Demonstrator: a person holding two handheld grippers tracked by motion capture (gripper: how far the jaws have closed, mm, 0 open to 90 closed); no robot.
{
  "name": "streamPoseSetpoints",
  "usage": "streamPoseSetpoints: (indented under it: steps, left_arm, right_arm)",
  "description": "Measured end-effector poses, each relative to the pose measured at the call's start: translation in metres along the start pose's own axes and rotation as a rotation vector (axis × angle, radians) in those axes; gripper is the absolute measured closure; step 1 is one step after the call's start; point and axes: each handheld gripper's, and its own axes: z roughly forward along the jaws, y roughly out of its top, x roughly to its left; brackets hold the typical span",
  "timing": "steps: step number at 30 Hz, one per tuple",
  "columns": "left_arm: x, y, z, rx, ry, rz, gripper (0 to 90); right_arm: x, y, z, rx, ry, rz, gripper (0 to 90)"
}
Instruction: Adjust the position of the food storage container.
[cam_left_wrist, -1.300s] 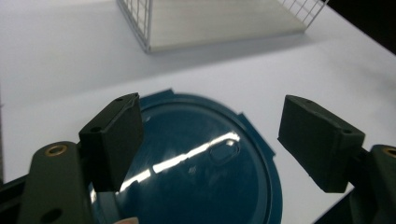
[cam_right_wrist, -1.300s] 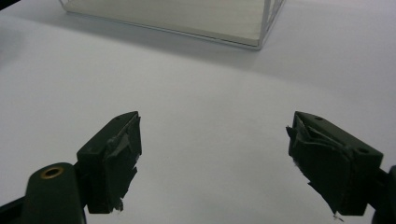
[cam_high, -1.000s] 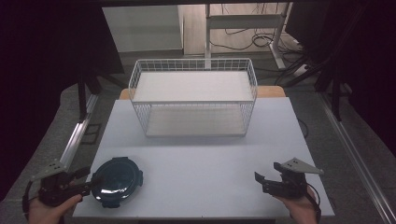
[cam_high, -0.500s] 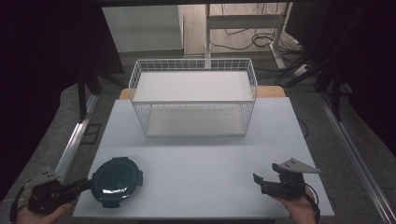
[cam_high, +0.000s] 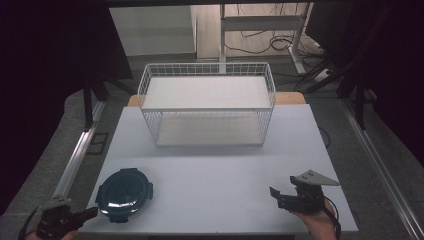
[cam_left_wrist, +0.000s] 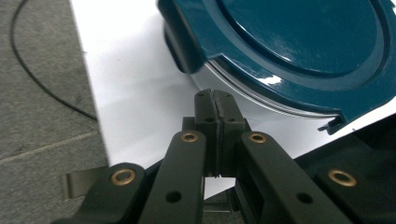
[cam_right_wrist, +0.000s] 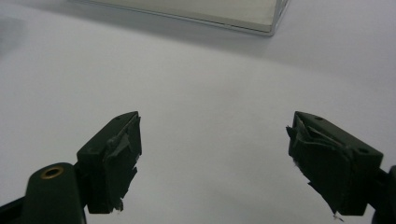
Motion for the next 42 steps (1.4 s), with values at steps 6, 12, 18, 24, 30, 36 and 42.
streamPoseSetpoints:
  steps: [6, 12, 18, 24, 30, 36, 42]
  left_arm:
    - [-0.002, -0.004, 0.01, 0.005, -0.041, -0.029, 89.8]
    - [-0.002, -0.003, 0.01, 0.001, -0.04, -0.034, 89.8]
    - [-0.005, 0.0, 0.016, -0.001, -0.072, -0.038, 89.8]
    - [-0.016, 0.011, 0.027, 0.008, -0.099, -0.013, 89.8]
    - [-0.03, 0.027, 0.042, 0.021, -0.128, 0.02, 89.8]
    - [-0.041, 0.042, 0.056, 0.036, -0.138, 0.045, 89.8]
    - [-0.052, 0.053, 0.068, 0.048, -0.165, 0.067, 89.8]
  right_arm:
    - [0.001, 0.0, 0.0, 0.001, -0.002, -0.006, 17.1]
    - [-0.001, -0.001, 0.0, 0.005, -0.011, 0.001, 17.1]
    - [0.001, 0.0, 0.0, 0.003, -0.012, -0.001, 17.1]
    - [0.001, 0.0, 0.0, 0.003, -0.016, -0.004, 17.1]
    - [0.0, 0.0, -0.001, 0.002, -0.017, 0.001, 17.1]
    - [0.0, 0.0, -0.001, 0.002, -0.015, 0.003, 17.1]
    - [0.0, 0.0, 0.0, 0.009, -0.01, 0.002, 17.1]
